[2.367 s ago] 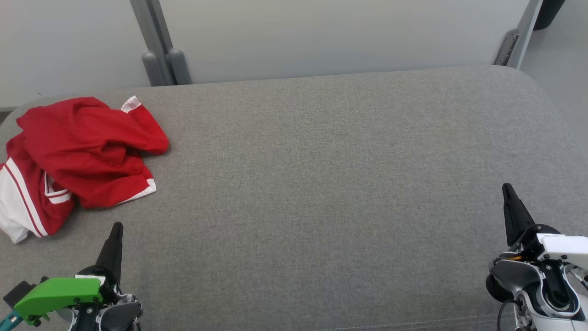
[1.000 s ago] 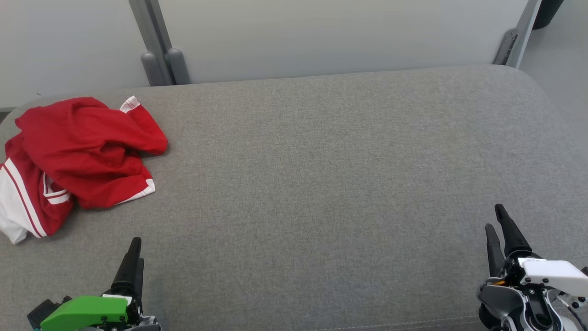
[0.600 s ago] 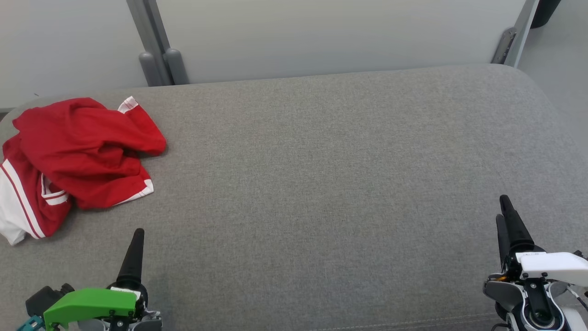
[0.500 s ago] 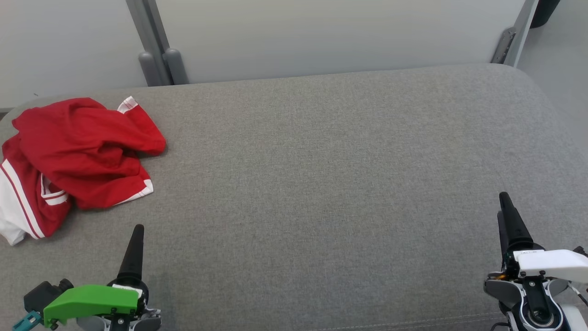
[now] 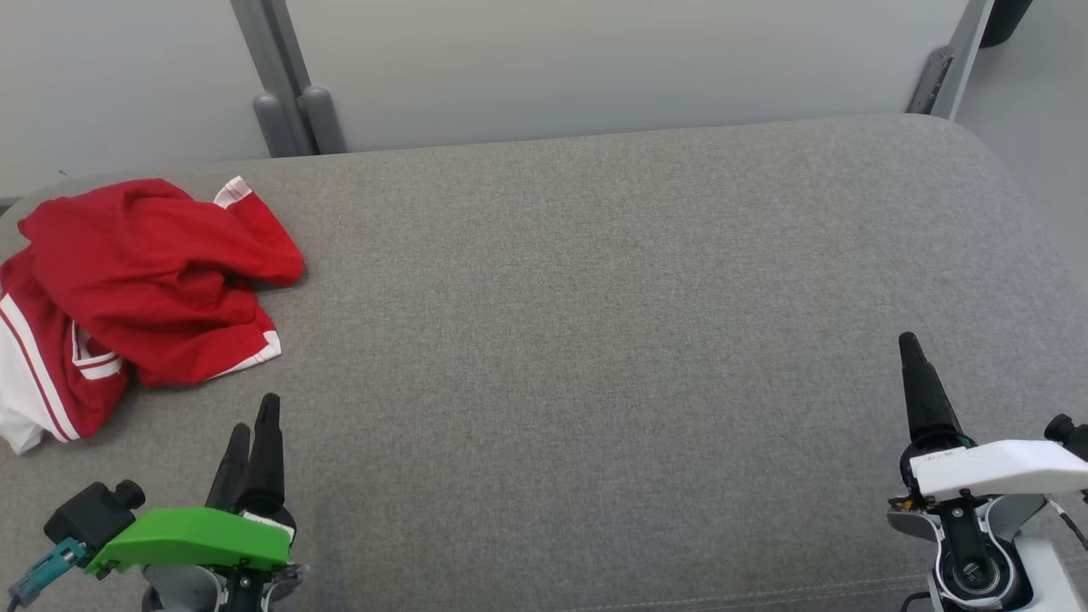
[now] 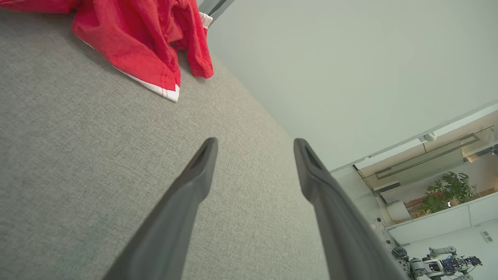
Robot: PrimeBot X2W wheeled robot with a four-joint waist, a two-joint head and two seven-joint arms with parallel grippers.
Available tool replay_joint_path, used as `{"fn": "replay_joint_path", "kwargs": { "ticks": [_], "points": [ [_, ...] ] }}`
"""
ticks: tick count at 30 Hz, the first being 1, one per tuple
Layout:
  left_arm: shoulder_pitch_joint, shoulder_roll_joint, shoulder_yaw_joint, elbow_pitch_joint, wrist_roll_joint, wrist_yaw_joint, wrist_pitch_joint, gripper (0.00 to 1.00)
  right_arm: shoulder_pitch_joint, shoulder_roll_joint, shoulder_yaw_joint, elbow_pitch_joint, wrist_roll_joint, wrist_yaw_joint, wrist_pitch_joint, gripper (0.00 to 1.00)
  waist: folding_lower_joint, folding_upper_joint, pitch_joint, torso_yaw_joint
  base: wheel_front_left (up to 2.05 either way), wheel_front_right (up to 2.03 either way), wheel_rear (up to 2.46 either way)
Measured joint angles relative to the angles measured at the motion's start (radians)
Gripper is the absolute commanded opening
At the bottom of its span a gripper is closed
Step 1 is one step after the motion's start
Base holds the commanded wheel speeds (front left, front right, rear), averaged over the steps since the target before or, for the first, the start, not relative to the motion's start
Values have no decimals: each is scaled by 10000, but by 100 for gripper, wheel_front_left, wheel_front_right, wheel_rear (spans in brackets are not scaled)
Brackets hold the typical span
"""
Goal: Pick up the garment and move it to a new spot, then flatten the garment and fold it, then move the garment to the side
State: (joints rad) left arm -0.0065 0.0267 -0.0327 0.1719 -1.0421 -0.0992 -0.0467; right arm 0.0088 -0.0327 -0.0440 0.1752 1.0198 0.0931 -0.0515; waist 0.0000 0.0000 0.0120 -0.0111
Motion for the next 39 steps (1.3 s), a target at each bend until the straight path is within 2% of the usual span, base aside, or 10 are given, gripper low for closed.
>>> {"fn": "replay_joint_path", "kwargs": {
  "ticks": [11,17,39],
  "points": [
    [3,113,-357,-491,2405,307,-428,100,8,-25,491,-366,-2132,-324,-376,100,0,0,40,-33,0,0,0],
    [17,192,-535,-679,3818,637,-650,100,90,-46,763,-533,-3302,-433,-612,100,0,0,46,-67,0,0,0],
    [461,217,-817,-1106,7125,1360,-1436,100,301,-94,1526,-1018,-6663,-861,-1388,100,0,0,-68,-143,0,0,0]
  ]
}}
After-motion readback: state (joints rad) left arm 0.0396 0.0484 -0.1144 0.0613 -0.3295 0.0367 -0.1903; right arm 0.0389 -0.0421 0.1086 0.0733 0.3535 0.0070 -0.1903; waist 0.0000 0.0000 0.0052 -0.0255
